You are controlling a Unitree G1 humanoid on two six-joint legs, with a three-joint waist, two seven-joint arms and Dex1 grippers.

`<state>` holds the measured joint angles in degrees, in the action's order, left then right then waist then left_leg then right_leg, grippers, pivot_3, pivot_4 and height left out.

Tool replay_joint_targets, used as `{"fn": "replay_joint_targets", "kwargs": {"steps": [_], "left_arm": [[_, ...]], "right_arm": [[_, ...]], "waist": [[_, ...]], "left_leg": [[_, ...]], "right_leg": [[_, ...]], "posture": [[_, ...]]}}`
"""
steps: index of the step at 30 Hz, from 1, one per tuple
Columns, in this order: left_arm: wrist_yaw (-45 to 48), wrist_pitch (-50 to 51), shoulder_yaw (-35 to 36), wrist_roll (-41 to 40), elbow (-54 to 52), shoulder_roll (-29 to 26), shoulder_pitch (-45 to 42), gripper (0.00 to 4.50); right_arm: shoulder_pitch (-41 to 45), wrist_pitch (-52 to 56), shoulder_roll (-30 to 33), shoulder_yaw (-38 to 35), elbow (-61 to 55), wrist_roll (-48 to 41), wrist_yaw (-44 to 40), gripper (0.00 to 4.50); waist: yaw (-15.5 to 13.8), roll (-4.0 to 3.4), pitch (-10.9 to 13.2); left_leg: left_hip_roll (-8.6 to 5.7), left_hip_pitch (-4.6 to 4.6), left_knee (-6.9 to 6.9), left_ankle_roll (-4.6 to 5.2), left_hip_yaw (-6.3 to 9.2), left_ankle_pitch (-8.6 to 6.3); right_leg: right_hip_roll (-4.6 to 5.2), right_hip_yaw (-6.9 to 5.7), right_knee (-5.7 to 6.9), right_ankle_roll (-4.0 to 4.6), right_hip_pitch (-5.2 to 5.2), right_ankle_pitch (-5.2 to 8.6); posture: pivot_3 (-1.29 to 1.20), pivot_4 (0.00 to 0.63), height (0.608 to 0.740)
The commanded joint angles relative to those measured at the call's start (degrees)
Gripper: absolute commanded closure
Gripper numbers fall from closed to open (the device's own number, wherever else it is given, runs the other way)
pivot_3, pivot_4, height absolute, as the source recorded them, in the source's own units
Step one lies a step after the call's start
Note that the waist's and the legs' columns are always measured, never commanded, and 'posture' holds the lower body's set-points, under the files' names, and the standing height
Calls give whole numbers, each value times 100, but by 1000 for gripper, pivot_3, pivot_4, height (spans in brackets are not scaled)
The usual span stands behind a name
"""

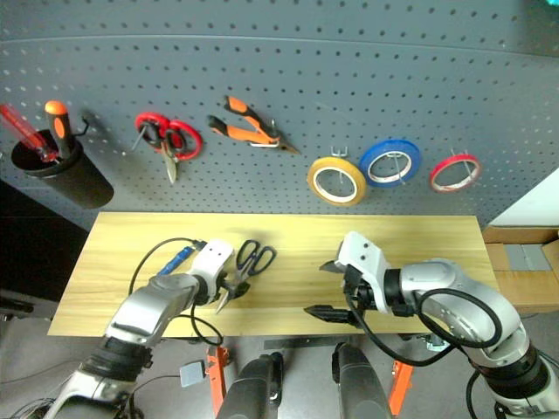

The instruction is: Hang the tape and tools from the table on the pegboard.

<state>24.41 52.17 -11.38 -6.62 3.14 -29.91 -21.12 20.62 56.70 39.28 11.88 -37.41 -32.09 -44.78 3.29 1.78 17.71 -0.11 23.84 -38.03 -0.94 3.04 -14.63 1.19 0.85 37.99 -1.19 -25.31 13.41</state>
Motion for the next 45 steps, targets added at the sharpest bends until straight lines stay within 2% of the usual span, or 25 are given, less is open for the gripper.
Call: {"fn": "replay_joint_targets", "kwargs": {"steps": [1,12,16,21,25,30,35,42,45], "left_arm": [[107,-149,-138,96,224,131,-128,0],[312,-29,-222,203,228,211,-74,0],[300,185,-121,185,-152,134,213,799],[226,111,58,247,-210,104,381,2513],[-58,-805,388,332,-76,263,501,3810],[-18,-1282,634,238,-89,303,627,3902],[-17,-1928,1142,-80,-564,490,984,4063],[258,-3020,1882,-566,-1840,533,2401,4063],[378,-3119,2246,-1013,-2399,645,2887,4063]], "right_arm": [[10,-140,19,-26,-117,-3,38,30],[20,-141,55,-124,-69,-82,79,30],[71,-167,61,-172,-13,-77,77,0],[111,-213,64,-177,52,-74,77,0],[123,-263,80,-167,82,-50,78,0],[112,-308,130,-154,78,-8,70,0],[105,-412,158,-150,64,27,86,0],[97,-815,138,-235,52,113,46,0],[96,-1025,99,-267,108,168,14,0]], "waist": [[0,0,0],[4,0,0],[17,-1,0],[12,-1,0],[7,-1,0],[2,0,0],[10,-1,1],[35,-3,5],[7,-8,11]], "left_leg": [[-2,0,0,0,0,0],[-4,-4,-4,0,0,0],[-3,-4,-4,-1,-1,0],[-2,-4,-3,0,4,0],[-2,-4,-4,0,1,0],[-2,0,-4,-1,6,0],[-1,1,-2,-1,3,0],[3,4,3,-2,3,-1],[4,4,6,-2,5,-1]], "right_leg": [[2,0,0,0,0,-1],[4,2,4,-4,4,0],[4,6,3,-3,4,-1],[4,6,4,-4,4,1],[4,6,1,-5,4,1],[9,9,0,0,3,-2],[11,11,-1,0,2,-2],[12,12,-8,1,0,-3],[13,10,-11,2,1,-2]], "posture": [[-124,337,740],[-131,334,740],[-130,332,740],[-125,330,740],[-126,330,740],[-130,331,740],[-130,331,740],[-135,337,740],[-116,336,740]]}}
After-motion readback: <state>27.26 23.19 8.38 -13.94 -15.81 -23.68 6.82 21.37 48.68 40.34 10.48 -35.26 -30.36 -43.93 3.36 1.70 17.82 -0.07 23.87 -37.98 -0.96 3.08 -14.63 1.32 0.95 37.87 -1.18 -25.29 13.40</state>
